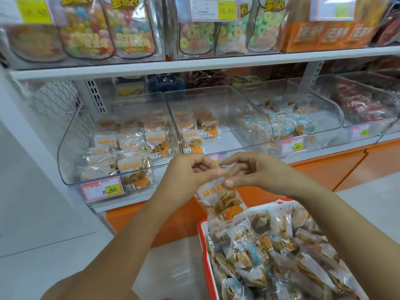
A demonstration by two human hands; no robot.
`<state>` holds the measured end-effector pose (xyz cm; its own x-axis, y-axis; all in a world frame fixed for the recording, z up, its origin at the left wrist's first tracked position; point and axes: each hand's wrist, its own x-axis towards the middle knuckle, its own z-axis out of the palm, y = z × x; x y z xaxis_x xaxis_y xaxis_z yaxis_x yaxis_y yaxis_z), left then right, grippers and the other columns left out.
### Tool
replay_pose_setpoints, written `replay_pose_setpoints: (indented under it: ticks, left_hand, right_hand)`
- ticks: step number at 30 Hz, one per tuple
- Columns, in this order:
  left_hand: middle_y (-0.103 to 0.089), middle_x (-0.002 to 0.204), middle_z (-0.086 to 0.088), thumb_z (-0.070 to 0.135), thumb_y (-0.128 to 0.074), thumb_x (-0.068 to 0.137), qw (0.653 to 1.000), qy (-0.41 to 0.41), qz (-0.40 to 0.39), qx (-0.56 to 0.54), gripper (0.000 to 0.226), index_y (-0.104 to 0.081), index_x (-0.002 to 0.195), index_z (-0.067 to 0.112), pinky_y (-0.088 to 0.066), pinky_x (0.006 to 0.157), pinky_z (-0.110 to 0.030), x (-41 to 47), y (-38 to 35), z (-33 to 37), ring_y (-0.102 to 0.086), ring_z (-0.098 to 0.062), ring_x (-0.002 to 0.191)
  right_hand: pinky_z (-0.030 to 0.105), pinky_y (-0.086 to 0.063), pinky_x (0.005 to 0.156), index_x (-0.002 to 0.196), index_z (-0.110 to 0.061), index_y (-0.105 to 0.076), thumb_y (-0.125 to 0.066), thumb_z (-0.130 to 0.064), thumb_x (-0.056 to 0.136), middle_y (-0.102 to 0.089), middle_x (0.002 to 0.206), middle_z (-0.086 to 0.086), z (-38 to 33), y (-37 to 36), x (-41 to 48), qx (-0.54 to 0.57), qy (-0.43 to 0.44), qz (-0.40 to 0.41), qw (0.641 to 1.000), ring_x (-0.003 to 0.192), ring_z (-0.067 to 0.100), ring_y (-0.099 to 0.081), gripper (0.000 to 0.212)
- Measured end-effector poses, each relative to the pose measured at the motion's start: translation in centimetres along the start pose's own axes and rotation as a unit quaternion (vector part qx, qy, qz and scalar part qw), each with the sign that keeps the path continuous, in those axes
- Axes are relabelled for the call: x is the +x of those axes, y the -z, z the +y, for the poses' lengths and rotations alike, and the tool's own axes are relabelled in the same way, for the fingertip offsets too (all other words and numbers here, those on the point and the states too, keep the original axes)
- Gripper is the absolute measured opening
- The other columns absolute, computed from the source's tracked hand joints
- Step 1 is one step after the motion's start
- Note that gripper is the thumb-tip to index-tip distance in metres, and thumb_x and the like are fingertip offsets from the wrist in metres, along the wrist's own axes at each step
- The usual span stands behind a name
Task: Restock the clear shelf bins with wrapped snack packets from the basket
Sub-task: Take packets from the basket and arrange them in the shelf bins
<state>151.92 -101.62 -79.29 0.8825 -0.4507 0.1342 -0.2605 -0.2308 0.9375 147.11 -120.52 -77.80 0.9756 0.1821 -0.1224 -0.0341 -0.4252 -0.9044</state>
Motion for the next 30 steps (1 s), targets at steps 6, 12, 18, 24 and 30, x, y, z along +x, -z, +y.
replay_pose_setpoints:
  ticks: [6,12,18,24,30]
  left_hand:
    - [-0.068,0.068,0.003,0.028,-0.067,0.085,0.994,-0.024,0.106,-0.001,0.015,-0.071,0.079,0.015,-0.051,0.062,-0.017,0.2,2.7,-0.1,-0.062,-0.004,0.063]
    - [-0.068,0.085,0.001,0.021,-0.049,0.097,0.943,0.052,0.197,0.264,0.024,-0.071,0.101,0.013,-0.037,0.055,-0.012,1.1,8.9,-4.3,-0.052,-0.007,0.066]
    - [-0.062,0.072,-0.005,0.034,-0.037,0.102,0.919,0.086,0.042,0.381,0.036,-0.053,0.074,0.018,-0.043,0.066,-0.031,1.2,9.2,-6.3,-0.06,-0.026,0.076]
    - [-0.06,0.065,-0.004,0.033,-0.038,0.1,0.925,0.091,0.052,0.365,0.04,-0.056,0.071,0.014,-0.036,0.056,-0.028,1.2,9.6,-6.5,-0.055,-0.022,0.065]
    - [-0.061,0.063,-0.002,0.031,-0.043,0.096,0.924,0.121,0.077,0.354,0.033,-0.063,0.073,0.017,-0.035,0.054,-0.027,1.4,10.4,-7.1,-0.059,-0.021,0.065]
  right_hand:
    - [0.027,-0.052,0.061,0.086,-0.009,-0.068,-0.078,-0.011,0.076,-0.063,0.067,0.002,-4.1,-0.5,3.3,-0.095,-0.001,-0.051,0.994,0.061,0.01,-0.059,0.014]
    - [0.034,-0.059,0.067,0.084,-0.008,-0.064,-0.08,-0.014,0.075,-0.069,0.083,0.008,-8.0,-1.9,9.7,-0.097,0.072,0.151,0.981,0.07,0.019,-0.069,0.019]
    - [0.03,-0.042,0.065,0.074,-0.01,-0.051,-0.071,-0.01,0.08,-0.055,0.078,0.005,-9.6,-6.5,17.4,-0.344,0.046,0.16,0.924,0.081,0.025,-0.057,0.021]
    - [0.032,-0.043,0.072,0.112,0.0,-0.061,-0.047,0.004,0.088,-0.063,0.115,0.016,-9.5,-9.1,21.5,-0.465,-0.01,0.116,0.878,0.104,0.032,-0.06,0.028]
    - [0.031,-0.044,0.077,0.114,0.003,-0.06,-0.045,0.007,0.089,-0.06,0.121,0.018,-9.0,-9.4,22.5,-0.524,-0.009,0.046,0.851,0.101,0.031,-0.058,0.03]
